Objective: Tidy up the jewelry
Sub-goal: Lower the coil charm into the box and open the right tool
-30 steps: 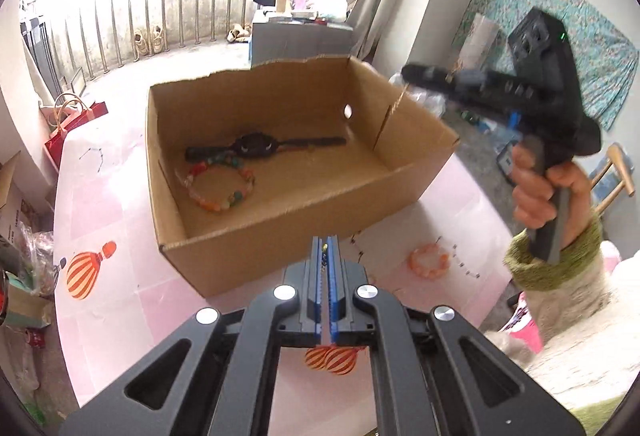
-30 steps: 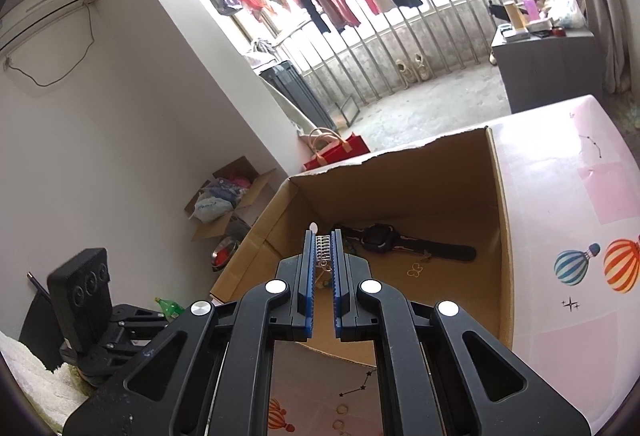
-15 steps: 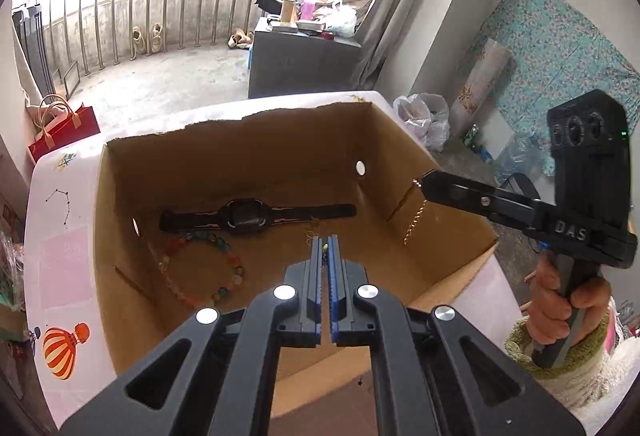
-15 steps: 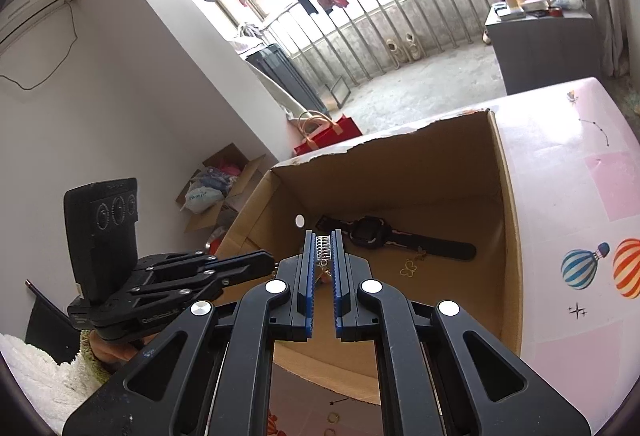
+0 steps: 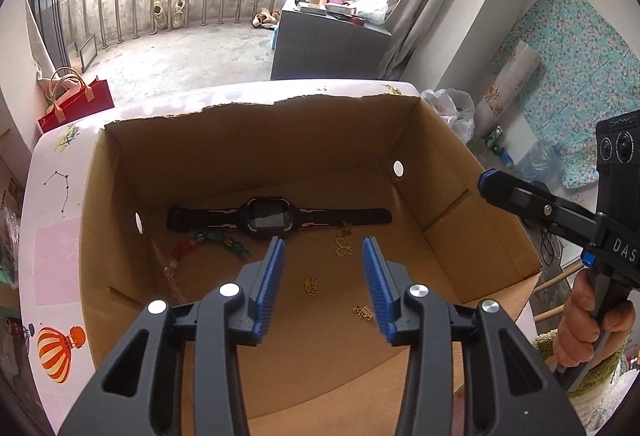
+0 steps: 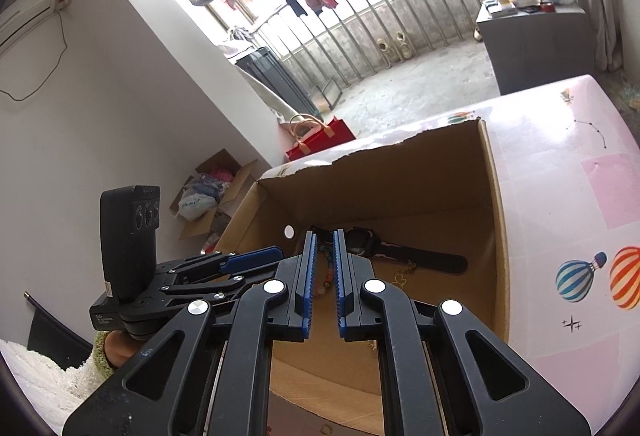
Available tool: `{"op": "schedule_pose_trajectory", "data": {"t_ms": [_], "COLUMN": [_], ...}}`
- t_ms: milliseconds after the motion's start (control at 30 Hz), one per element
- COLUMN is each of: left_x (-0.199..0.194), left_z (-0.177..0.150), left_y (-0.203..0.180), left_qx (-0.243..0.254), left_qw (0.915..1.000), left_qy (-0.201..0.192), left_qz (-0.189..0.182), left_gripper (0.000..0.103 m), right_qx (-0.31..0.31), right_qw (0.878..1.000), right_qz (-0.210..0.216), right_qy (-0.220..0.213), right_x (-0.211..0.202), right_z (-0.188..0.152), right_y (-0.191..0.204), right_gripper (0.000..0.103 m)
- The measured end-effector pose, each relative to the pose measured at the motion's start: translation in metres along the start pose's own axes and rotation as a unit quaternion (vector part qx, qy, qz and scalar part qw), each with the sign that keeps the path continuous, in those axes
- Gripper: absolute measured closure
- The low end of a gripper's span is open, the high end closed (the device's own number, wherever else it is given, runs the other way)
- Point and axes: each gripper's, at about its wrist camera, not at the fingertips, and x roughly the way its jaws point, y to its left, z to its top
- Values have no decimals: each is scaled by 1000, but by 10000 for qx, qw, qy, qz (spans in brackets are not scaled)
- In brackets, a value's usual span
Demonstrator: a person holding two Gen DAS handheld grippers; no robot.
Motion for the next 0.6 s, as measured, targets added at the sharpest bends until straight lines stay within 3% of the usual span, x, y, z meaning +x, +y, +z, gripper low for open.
{"op": "schedule_pose_trajectory", "data": {"t_ms": [233,400,600], "left_x": [-18,-37,-72], "left_z": [-8,-22,-49], "left_y": [4,0,-11], "left_qx": [-124,-165,-60], "left_qw": [9998,9993,9975], "left_qy": [-166,-323,-708], "left_qz": [9,-2,14], "left_gripper": [51,44,33], "right_qx": [182,298,328], "right_qw": [9994,9987,9982], "right_qz": [-101,-190,-344], "right_qy": [-283,-366,-378], "right_x": [-26,-40,-62], "right_z": [-9,-21,-44], "right_y": [1,7,21], "right_gripper": [86,63,52]}}
